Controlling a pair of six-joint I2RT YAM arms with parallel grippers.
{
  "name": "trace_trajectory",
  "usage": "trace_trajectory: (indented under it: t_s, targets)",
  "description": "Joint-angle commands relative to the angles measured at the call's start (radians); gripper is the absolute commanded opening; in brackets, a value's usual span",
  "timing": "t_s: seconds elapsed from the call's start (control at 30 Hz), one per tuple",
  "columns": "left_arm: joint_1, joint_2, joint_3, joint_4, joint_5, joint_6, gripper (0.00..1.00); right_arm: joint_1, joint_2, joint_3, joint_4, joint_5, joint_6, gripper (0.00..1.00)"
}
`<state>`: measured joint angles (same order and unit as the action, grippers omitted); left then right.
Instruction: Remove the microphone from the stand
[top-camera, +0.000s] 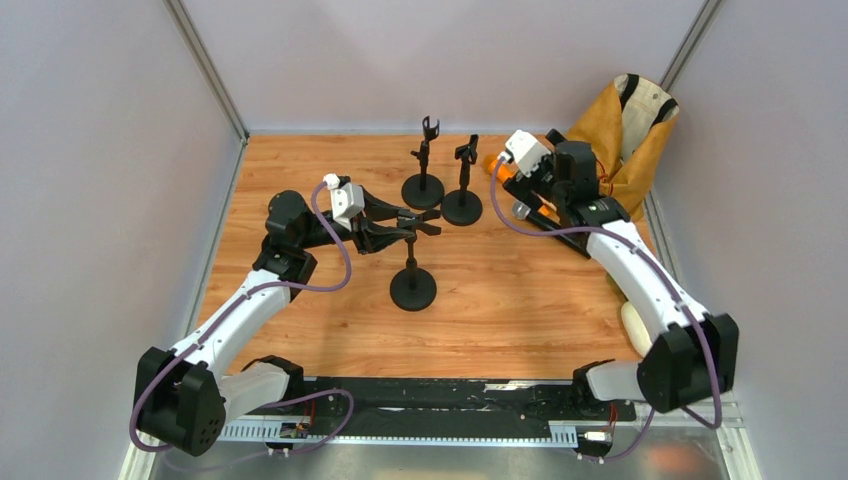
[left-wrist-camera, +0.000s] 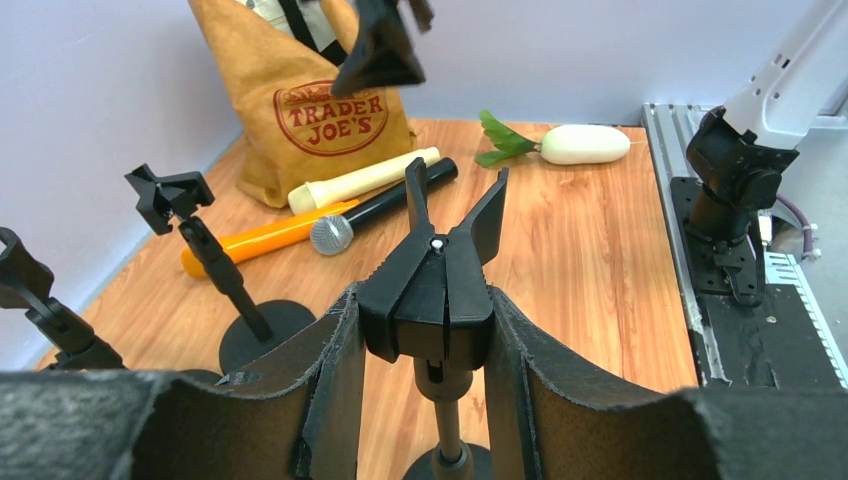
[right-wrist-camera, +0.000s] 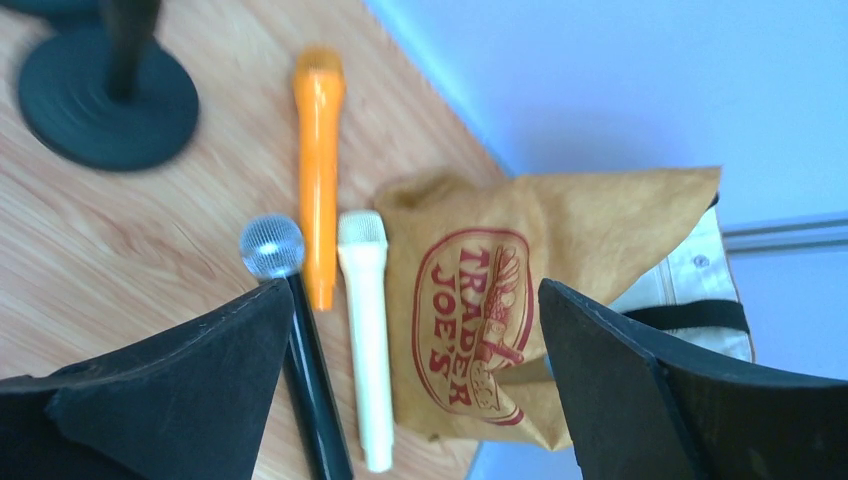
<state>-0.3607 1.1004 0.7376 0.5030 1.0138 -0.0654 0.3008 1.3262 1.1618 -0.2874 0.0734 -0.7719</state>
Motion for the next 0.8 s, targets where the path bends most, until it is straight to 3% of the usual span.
trace_trajectory:
  t_s: [0.0, 0.03, 0.13, 0.23, 0.4, 0.6, 0.77]
  targets:
    - [-0.012, -0.022, -0.008, 0.013, 0.008, 0.021, 0.26, 0.004, -0.147, 0.008, 0.069, -0.225, 0.181, 1.0]
    - [-0.014, -0.023, -0.007, 0.011, 0.008, 0.021, 0.31, 0.004, -0.17, 0.007, 0.07, -0.271, 0.198, 1.0]
    - [-0.017, -0.028, -0.003, 0.004, 0.012, 0.022, 0.57, 0.003, -0.222, -0.008, 0.079, -0.372, 0.245, 1.0]
    - [-0.021, -0.034, 0.004, 0.001, 0.027, 0.02, 0.71, 0.001, -0.245, -0.026, 0.087, -0.423, 0.326, 1.0]
    - [-0.023, -0.045, 0.025, -0.019, 0.052, 0.015, 0.74, -0.004, -0.25, -0.037, 0.095, -0.551, 0.44, 1.0]
    - [-0.024, -0.089, 0.054, -0.06, 0.073, 0.022, 0.75, -0.005, -0.29, -0.062, 0.137, -0.651, 0.463, 1.0]
    - [-0.022, -0.134, 0.153, -0.303, 0.059, 0.184, 0.75, -0.004, -0.307, -0.161, 0.226, -0.787, 0.604, 1.0]
